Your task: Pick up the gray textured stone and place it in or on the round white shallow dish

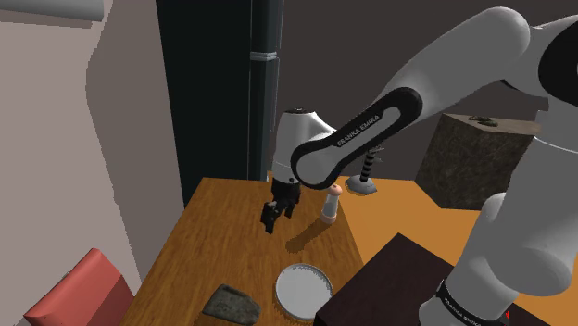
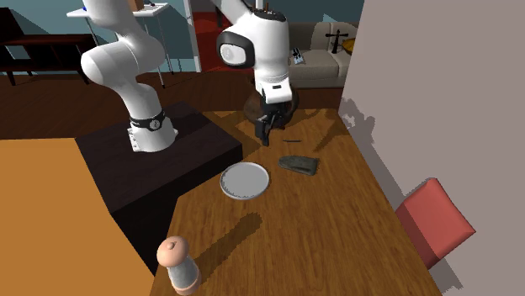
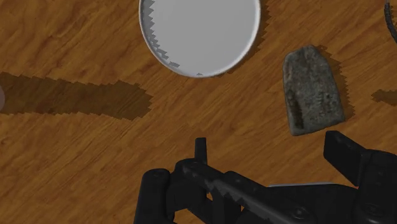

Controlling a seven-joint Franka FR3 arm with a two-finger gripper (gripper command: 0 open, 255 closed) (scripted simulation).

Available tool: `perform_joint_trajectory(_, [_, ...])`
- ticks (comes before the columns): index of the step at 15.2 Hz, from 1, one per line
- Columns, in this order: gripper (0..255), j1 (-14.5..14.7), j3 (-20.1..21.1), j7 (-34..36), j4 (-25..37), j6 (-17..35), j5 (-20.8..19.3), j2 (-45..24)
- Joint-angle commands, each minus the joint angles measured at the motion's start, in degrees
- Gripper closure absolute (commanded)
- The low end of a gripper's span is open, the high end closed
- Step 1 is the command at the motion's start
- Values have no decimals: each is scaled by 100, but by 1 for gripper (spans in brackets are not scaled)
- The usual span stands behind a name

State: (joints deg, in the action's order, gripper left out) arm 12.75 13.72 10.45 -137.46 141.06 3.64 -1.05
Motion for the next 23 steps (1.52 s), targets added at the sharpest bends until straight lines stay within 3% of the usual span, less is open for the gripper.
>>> perform_joint_trajectory(1, [0,77,64,93,156,259,-170,-458])
perform_joint_trajectory(12, [0,865,-20,632,1413,996,-1177,-2732])
perform_joint_trajectory(23, [0,1040,-198,753,1596,1406,-1353,-3330])
